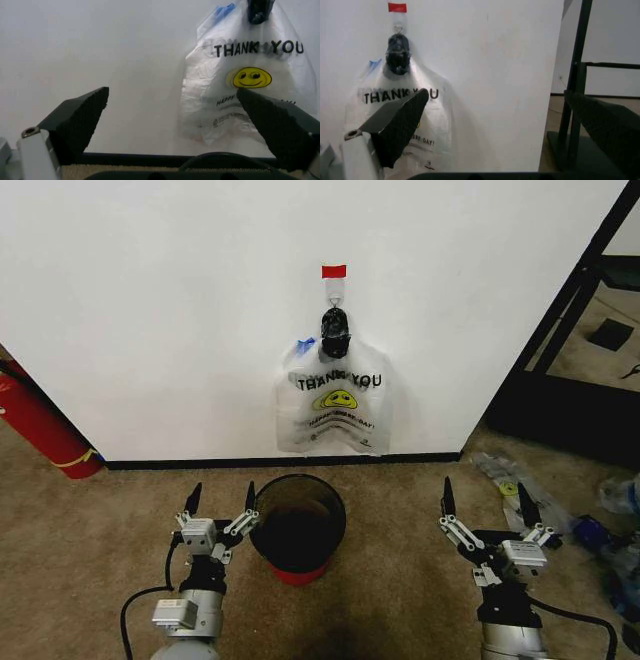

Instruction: Pick up the garbage bag from the wall and place it over the trash bin.

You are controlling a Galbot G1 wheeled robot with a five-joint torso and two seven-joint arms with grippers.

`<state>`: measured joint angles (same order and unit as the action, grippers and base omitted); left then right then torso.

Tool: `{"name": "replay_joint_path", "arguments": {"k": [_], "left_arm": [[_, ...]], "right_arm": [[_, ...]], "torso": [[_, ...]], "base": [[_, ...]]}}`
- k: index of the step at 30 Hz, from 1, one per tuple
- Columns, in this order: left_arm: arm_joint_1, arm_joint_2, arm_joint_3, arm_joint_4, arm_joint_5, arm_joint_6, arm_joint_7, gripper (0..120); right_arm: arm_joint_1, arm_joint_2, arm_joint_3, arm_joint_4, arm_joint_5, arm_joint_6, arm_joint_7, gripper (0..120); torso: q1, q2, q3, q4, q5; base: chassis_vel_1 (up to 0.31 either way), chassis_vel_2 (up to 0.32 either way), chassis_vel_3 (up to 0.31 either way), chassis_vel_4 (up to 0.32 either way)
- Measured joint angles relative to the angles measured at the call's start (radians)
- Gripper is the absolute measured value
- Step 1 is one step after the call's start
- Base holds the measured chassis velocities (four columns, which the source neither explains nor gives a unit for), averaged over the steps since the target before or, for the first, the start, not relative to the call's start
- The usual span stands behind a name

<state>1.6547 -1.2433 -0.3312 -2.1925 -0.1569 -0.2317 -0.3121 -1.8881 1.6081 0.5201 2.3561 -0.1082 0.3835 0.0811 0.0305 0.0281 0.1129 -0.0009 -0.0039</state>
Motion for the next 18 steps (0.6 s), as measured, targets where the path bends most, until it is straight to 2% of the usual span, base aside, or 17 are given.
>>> {"name": "replay_joint_path", "arguments": {"k": [18], "left_arm": [[0.011,-0.004,0.0,-0.013,0.011,0.001,0.0,100]], "right_arm": [[-0.005,-0.001,0.001,0.008,0.005,0.0,0.002,100]], "torso": [[0.0,0.0,0.0,0.0,0.0]], "base": [[0.0,0.0,0.0,0.0]]}}
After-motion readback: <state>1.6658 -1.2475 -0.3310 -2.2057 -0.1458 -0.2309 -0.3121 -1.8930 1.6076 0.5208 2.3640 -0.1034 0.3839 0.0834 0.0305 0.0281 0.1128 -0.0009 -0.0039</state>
